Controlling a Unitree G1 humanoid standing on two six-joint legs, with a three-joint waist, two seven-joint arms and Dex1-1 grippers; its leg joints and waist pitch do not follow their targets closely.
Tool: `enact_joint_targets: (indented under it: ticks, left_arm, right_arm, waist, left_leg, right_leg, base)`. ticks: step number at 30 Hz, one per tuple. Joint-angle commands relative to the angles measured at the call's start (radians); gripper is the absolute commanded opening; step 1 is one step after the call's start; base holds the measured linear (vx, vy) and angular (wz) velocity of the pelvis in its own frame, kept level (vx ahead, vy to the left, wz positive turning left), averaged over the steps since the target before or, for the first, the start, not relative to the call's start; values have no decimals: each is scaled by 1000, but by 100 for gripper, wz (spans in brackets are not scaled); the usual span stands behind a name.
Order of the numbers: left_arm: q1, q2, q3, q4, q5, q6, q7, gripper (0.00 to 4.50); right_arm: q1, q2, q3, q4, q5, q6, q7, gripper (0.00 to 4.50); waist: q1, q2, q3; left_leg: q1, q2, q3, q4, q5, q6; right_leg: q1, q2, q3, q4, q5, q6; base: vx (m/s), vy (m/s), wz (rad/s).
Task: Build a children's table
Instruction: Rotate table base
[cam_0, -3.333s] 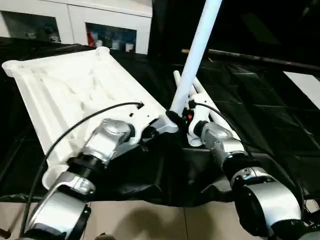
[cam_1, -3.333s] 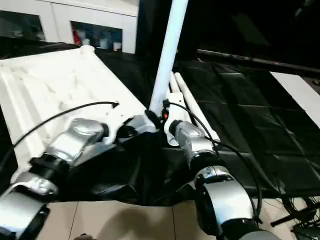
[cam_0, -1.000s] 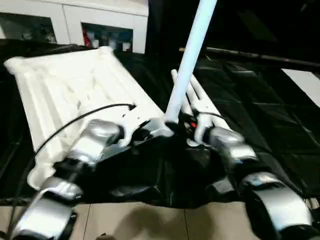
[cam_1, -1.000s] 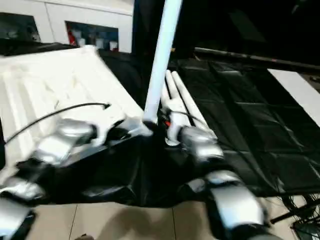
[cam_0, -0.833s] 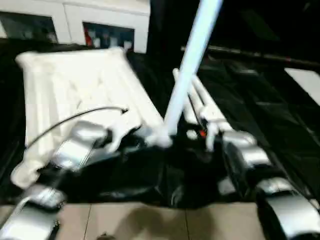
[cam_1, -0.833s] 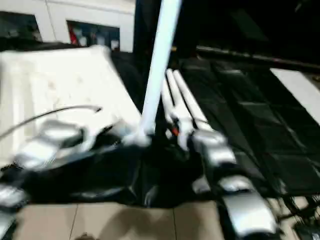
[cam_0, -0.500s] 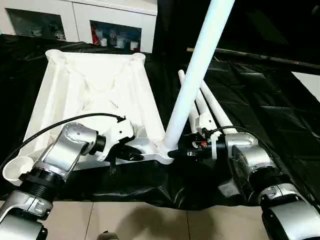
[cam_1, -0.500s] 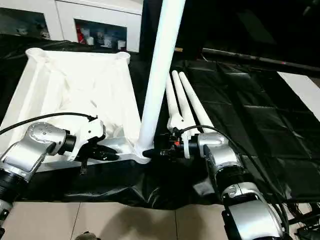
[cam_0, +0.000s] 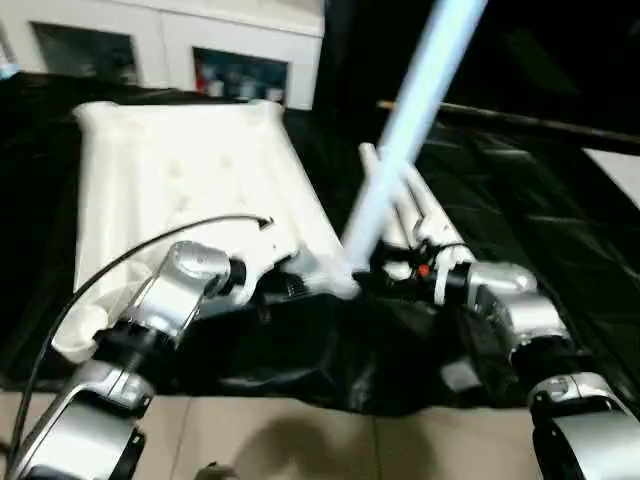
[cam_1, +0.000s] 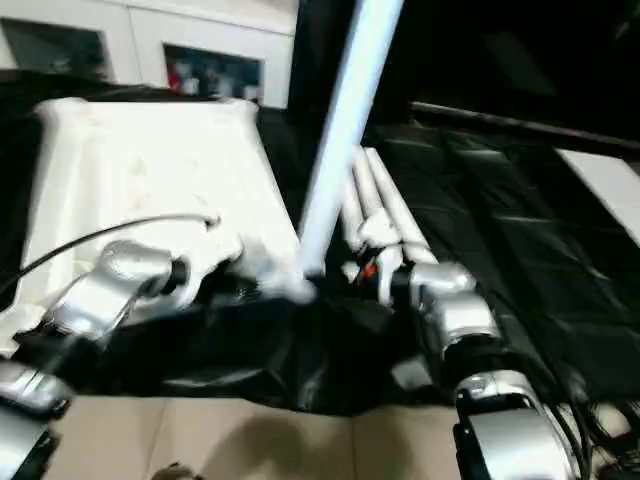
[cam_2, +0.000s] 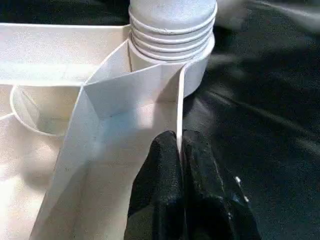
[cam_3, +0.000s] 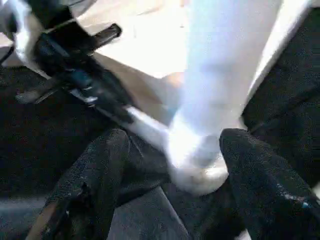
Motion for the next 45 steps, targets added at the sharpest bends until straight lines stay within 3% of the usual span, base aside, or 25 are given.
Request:
enact_joint_targets:
  ticks: [1,3,4,5,6,11,12,16,17,19,20,23,24,26,29,33,37,38,40,41,45]
  left_arm:
    - [4,-14,10,45,13,18,40,0]
    - [-12,-28,13,67,22,15,63,0]
    - [-27,-37,17,90,25,19,84,0]
    - [-40,-46,22,109,29,27,109,0]
    - [-53,-54,29,129,33,26,142,0]
    - [-92,-93,66,179,20,-8,224,0]
    - [-95,-98,75,181,12,-9,226,28]
    - [-105,-96,99,151,1,5,240,28]
    - [-104,-81,103,117,0,18,236,66]
    - [-105,-71,110,94,-8,26,229,68]
    - [-113,-56,129,76,-16,26,241,68]
    - [-144,-18,163,79,-13,0,264,99]
    - [-168,11,177,103,-2,-26,277,109]
    - [-189,36,194,128,0,-39,287,117]
    - [-209,64,205,158,-2,-34,288,146]
    - [-215,106,195,193,19,-58,300,146]
    - [-221,133,150,260,84,-93,343,146]
    - [-219,143,100,330,143,-134,352,146]
    - [-215,143,82,356,164,-154,359,146]
    - [-215,142,63,390,189,-177,372,118]
    - [-214,143,15,454,242,-238,391,92]
  right_arm:
    - [10,-11,-19,-20,6,2,-22,317]
    - [17,-6,-29,-30,7,0,-58,317]
    - [20,1,-38,-39,13,12,-73,317]
    - [25,6,-43,-50,16,20,-83,317]
    - [30,10,-44,-62,16,27,-89,317]
    - [82,36,-18,-151,23,57,-110,317]
    - [86,39,-15,-158,23,59,-114,321]
    - [92,78,-3,-163,9,52,-168,321]
    - [86,93,0,-151,-2,51,-192,321]
    - [84,100,3,-148,-16,52,-215,321]
    - [84,110,4,-150,-17,56,-225,321]
    - [86,127,22,-155,-24,57,-233,321]
    - [85,138,35,-152,-30,54,-239,321]
    - [79,149,44,-137,-40,46,-255,321]
    - [65,158,50,-112,-54,39,-278,321]
    - [57,167,53,-96,-64,32,-298,321]
    - [51,171,56,-84,-72,27,-309,321]
    - [40,177,66,-62,-92,20,-339,321]
    - [32,183,65,-47,-100,17,-367,321]
    - [18,192,61,-22,-108,12,-404,321]
    - [-15,215,58,37,-133,2,-491,321]
  waist:
    - [2,14,-50]
    - [-1,13,-55]
    - [-1,21,-55]
    - [-2,15,-55]
    - [0,19,-55]
    - [-3,17,-55]
    - [-5,17,-55]
    - [-10,20,-54]
    - [-11,23,-54]
    - [-11,24,-56]
    - [-9,20,-62]
    - [-10,22,-63]
    - [-11,18,-62]
    - [-12,27,-59]
    - [-9,26,-57]
    - [3,30,-56]
    - [10,28,-56]
    - [12,31,-56]
    - [12,35,-59]
    - [12,35,-59]
    - [12,36,-61]
  left_leg:
    - [-2,0,-2,-58,-239,-22]
    - [4,-1,2,-51,-213,-15]
    - [5,-2,2,-51,-205,-11]
    - [6,-2,5,-48,-197,-1]
    - [7,-2,4,-48,-192,1]
    - [4,-2,3,-48,-179,10]
    - [3,-2,3,-49,-181,10]
    - [3,-1,2,-50,-191,8]
    - [5,2,2,-51,-185,5]
    - [4,2,2,-50,-169,5]
    - [3,2,3,-44,-115,12]
    - [-2,-3,5,-41,-68,28]
    - [-3,-4,5,-41,-72,34]
    - [3,0,4,-44,-108,23]
    - [5,0,5,-45,-117,4]
    - [9,1,7,-46,-124,-13]
    - [7,0,6,-48,-143,-24]
    - [9,2,4,-48,-138,-28]
    - [9,1,4,-48,-131,-35]
    - [9,1,4,-48,-130,-38]
    - [8,0,3,-47,-133,-48]
  right_leg:
    - [41,-76,43,-100,-286,-102]
    - [38,-73,47,-91,-188,-140]
    - [38,-71,47,-89,-159,-150]
    - [39,-68,46,-86,-118,-164]
    - [39,-69,46,-84,-106,-168]
    - [44,-70,44,-85,-77,-172]
    - [45,-71,43,-85,-78,-175]
    - [43,-74,43,-86,-97,-181]
    - [41,-74,44,-85,-89,-185]
    - [42,-74,44,-80,-57,-193]
    - [45,-71,45,-67,46,-211]
    - [47,-66,43,-59,140,-220]
    - [48,-66,42,-60,143,-218]
    - [42,-69,43,-65,87,-207]
    - [41,-69,44,-63,68,-209]
    - [38,-70,46,-61,68,-200]
    - [40,-71,47,-64,46,-172]
    - [37,-72,47,-64,42,-167]
    - [38,-73,48,-62,57,-169]
    - [37,-73,47,-61,66,-174]
    - [39,-75,48,-58,78,-179]
  base:
    - [0,0,0]
    - [0,0,0]
    - [0,0,0]
    - [0,0,0]
    - [0,0,0]
    - [0,0,0]
    - [0,0,0]
    - [0,0,0]
    - [0,0,0]
    - [0,0,0]
    - [0,0,0]
    - [0,0,0]
    - [0,0,0]
    - [0,0,0]
    - [0,0,0]
    - [0,0,0]
    - [0,0,0]
    - [0,0,0]
    - [0,0,0]
    - [0,0,0]
    - [0,0,0]
